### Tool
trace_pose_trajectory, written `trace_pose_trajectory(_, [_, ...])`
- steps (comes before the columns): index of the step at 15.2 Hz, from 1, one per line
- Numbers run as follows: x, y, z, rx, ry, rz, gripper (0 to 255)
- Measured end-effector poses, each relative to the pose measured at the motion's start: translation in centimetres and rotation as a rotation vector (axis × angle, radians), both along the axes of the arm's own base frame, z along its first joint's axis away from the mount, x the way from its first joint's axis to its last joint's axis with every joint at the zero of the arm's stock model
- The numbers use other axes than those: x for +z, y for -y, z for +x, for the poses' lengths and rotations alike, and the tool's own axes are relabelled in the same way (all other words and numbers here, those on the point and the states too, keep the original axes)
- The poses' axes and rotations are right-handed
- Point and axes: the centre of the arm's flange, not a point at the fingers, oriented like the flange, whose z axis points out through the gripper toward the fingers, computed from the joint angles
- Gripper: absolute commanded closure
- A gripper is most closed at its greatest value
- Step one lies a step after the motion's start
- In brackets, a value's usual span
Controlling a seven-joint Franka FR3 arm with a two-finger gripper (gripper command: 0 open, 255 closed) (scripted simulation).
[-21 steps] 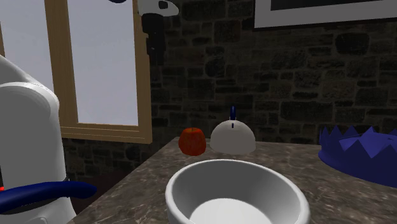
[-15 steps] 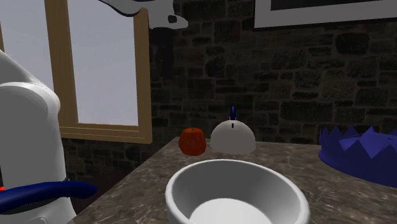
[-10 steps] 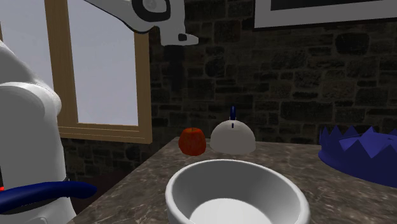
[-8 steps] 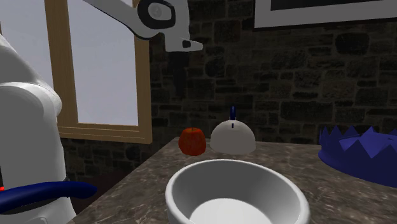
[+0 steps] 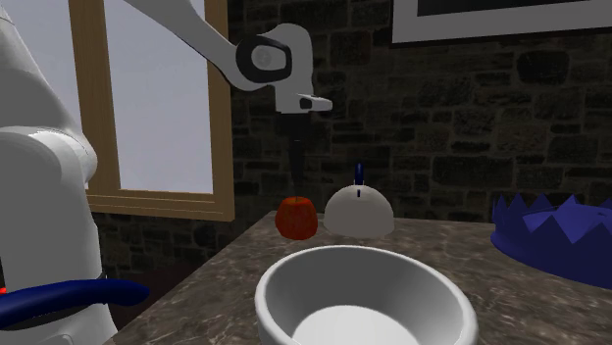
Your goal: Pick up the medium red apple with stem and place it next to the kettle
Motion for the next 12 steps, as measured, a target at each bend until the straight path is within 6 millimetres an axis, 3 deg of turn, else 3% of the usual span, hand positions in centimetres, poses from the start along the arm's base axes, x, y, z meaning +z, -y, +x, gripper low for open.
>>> trace_pose_trajectory(6, [-3.1,0.0,0.3,-0.004,-0.001,0.0,0])
trace_pose_trajectory(12, [-3.4,-0.1,0.3,-0.004,0.0,0.0,0])
